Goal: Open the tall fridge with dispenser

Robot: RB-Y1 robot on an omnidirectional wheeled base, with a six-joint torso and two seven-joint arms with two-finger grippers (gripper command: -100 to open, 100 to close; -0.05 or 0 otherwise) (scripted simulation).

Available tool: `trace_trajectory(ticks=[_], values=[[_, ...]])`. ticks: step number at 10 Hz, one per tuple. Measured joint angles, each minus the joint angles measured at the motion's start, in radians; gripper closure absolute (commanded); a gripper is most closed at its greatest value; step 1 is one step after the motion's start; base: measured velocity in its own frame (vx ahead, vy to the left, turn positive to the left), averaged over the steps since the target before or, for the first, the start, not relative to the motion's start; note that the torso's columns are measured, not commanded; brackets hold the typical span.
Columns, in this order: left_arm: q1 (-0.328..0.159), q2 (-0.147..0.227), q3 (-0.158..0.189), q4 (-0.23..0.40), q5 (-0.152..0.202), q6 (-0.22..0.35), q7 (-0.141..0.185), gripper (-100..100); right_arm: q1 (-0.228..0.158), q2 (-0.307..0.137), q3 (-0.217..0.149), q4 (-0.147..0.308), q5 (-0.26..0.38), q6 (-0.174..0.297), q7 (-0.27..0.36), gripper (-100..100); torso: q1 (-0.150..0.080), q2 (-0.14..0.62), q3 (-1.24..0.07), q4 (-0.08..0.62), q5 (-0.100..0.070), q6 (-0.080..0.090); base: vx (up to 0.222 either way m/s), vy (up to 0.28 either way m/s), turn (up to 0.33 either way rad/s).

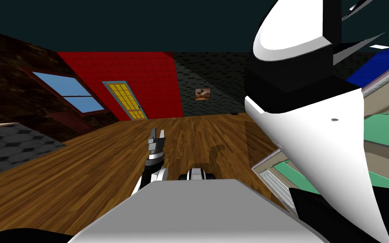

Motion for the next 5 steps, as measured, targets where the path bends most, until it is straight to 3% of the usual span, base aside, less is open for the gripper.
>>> trace_trajectory(ticks=[2,3,5], values=[[0.000,0.000,0.000,0.000,0.000,0.000,0.000,0,-0.021,-0.004,0.003,0.010,0.002,-0.002,0.009,-100,-0.004,-0.001,-0.001,0.000,-0.001,0.000,0.019,-0.056,-0.022],[0.000,0.000,0.000,0.000,0.000,0.000,0.000,0,-0.023,-0.004,0.003,0.011,0.002,-0.003,0.012,-100,-0.002,-0.001,-0.001,-0.001,-0.001,0.000,0.079,0.035,-0.256],[0.000,0.000,0.000,0.000,0.000,0.000,0.000,0,0.039,-0.060,0.060,0.058,0.060,0.010,-0.038,-100,0.004,-0.003,-0.002,-0.001,0.001,-0.001,0.066,0.045,-0.075]])
